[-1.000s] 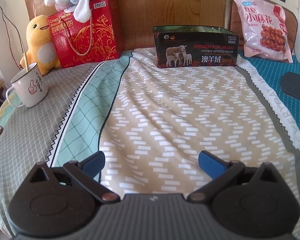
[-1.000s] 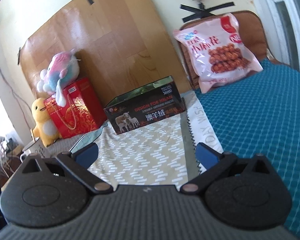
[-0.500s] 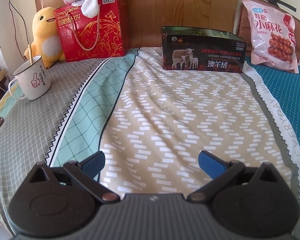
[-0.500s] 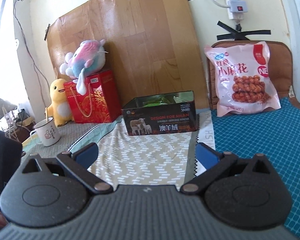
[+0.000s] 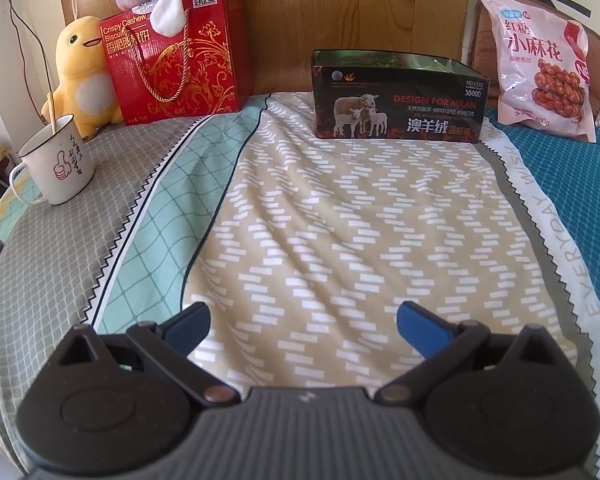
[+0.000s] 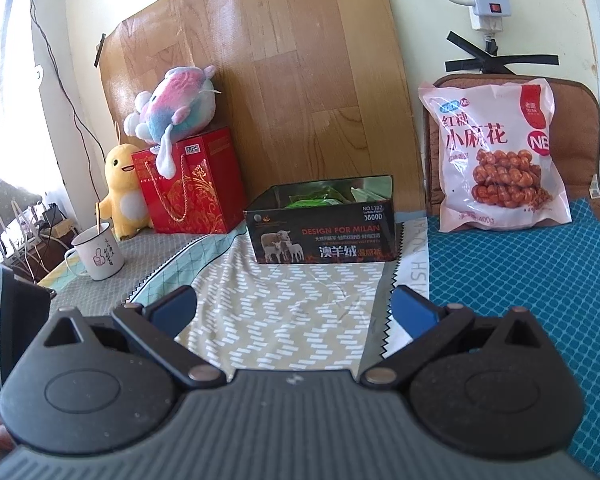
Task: Organize snacks
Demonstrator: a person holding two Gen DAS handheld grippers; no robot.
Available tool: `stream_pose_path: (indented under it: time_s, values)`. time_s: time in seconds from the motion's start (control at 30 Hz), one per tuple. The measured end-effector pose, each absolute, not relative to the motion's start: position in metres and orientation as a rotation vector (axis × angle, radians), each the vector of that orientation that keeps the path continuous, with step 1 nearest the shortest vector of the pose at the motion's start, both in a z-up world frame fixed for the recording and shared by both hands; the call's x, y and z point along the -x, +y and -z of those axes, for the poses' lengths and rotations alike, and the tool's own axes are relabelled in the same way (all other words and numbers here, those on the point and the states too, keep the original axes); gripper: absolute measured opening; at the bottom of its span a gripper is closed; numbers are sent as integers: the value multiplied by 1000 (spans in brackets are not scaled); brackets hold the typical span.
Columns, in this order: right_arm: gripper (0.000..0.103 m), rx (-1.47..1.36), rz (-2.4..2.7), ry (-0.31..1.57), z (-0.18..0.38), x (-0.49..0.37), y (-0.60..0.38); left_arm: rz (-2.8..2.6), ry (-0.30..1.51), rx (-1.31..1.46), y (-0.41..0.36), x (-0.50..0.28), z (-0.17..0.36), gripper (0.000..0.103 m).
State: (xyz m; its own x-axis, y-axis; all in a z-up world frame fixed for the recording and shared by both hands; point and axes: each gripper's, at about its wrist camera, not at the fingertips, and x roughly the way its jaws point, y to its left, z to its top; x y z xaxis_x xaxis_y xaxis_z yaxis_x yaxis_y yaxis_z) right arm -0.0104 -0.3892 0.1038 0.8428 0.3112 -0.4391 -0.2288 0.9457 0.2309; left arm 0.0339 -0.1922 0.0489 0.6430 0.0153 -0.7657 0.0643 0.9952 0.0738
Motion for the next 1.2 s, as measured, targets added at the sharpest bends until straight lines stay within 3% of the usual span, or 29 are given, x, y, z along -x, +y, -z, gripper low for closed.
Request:
stream_pose_path:
  time_s: [1.2]
  values:
    - [103,-158,-295,523,-100,-9,-388,83,921,-87,-200,-47,-41,103]
